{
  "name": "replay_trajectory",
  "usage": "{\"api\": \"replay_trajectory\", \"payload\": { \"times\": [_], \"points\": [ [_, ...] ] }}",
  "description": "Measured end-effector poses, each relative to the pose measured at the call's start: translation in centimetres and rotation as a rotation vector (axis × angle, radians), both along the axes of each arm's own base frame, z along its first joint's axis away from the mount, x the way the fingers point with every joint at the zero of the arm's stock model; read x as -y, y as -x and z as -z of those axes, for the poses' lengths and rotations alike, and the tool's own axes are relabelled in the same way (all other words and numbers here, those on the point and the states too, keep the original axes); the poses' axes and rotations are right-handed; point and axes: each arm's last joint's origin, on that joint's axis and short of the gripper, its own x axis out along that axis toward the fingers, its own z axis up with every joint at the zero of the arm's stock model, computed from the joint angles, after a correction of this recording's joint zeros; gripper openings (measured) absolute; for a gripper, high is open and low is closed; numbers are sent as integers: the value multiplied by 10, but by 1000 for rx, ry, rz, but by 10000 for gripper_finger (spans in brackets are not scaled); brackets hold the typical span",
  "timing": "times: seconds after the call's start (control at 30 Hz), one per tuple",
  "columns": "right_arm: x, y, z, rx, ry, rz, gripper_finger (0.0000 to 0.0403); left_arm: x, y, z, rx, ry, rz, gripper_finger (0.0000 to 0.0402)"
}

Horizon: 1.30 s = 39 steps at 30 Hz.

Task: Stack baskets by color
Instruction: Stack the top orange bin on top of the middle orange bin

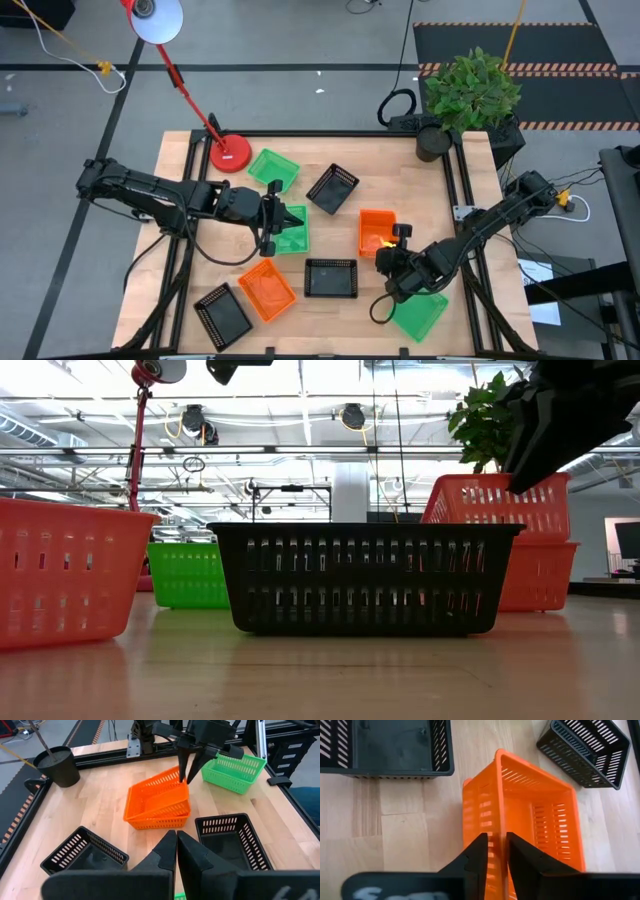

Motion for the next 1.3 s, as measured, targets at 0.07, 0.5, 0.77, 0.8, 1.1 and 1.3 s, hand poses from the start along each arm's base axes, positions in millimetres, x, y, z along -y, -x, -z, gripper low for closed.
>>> {"api": "replay_trajectory", "payload": {
  "times": [0.07,0.5,0.77,0.8,1.1,1.3],
  "points": [
    [0,0,0,6,1,9,78,0,0,0,0,0,0,17],
    [0,-1,23,66,-5,-44,100,0,0,-1,7,8,-3,17],
    [1,1,18,70,-5,-77,43,0,0,-1,7,8,-3,17],
    [1,2,16,74,-6,-79,37,0,0,-1,7,7,-3,17],
    [4,2,12,84,3,-86,3,0,0,-1,7,8,-3,17],
    [8,4,19,87,-12,-52,7,0,0,-1,7,12,-6,17]
  ]
}}
